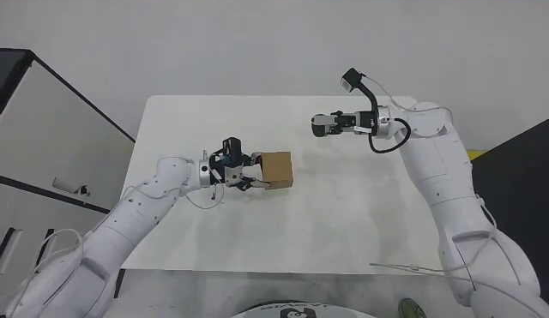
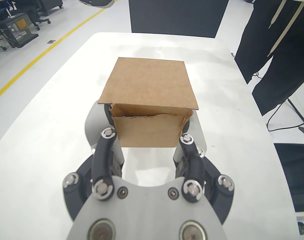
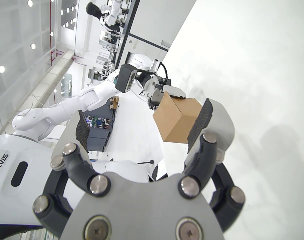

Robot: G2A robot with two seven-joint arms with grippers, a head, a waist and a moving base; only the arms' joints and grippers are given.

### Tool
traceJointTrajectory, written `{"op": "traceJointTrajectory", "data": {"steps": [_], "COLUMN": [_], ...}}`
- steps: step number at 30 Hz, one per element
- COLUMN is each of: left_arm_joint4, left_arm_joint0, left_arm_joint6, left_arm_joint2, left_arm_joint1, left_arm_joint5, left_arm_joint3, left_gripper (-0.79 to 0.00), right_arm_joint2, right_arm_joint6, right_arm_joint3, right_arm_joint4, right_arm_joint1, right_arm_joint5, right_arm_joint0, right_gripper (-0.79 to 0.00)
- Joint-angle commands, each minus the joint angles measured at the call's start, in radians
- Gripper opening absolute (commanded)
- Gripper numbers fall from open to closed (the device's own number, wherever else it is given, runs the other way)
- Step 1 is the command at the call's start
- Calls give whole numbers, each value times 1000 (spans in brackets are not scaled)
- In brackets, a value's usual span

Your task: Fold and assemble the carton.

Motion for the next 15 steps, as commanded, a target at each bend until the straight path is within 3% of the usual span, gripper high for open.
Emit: {"op": "traceJointTrajectory", "data": {"steps": [1, 15], "left_arm_joint4": [21, 73], "left_arm_joint0": [-20, -110], "left_arm_joint6": [25, 165], "left_arm_joint2": [22, 136], "left_arm_joint1": [-12, -91], "left_arm_joint5": [12, 37], "left_arm_joint3": [42, 244], "left_gripper": [-785, -785], "right_arm_joint2": [0, 0], "right_arm_joint6": [0, 0], "right_arm_joint3": [0, 0], "right_arm_joint4": [0, 0], "right_arm_joint1": [0, 0], "right_arm_joint5": [0, 0], "right_arm_joint0": [0, 0], "right_gripper": [0, 0]}}
